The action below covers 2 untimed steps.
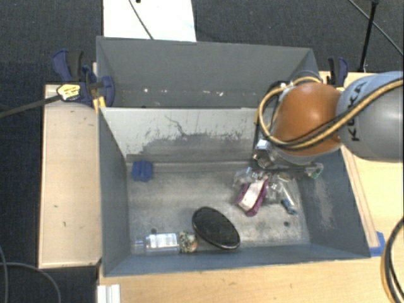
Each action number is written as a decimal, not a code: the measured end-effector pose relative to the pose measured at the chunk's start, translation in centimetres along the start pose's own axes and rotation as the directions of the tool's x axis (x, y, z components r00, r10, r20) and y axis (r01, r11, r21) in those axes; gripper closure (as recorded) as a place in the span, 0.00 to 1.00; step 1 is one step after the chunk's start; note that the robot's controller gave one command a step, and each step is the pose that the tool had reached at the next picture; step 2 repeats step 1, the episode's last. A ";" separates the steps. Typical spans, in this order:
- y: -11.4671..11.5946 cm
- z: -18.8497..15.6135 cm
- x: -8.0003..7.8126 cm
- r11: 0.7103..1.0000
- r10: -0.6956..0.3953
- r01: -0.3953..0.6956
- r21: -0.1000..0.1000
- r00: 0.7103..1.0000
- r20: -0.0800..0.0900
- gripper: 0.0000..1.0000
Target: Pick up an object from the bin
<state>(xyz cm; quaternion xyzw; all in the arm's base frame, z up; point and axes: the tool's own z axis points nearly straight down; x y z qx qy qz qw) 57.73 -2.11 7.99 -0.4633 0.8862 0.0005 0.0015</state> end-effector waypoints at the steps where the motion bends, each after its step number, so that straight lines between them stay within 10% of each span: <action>1: 0.5 -12.7 0.5 1.000 0.021 -0.021 0.007 1.000 0.002 1.00; 2: 0.5 -12.7 0.5 1.000 0.021 -0.021 0.007 1.000 0.002 1.00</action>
Offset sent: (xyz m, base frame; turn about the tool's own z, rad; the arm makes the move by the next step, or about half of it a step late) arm -0.0093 -0.0016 0.1219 0.0162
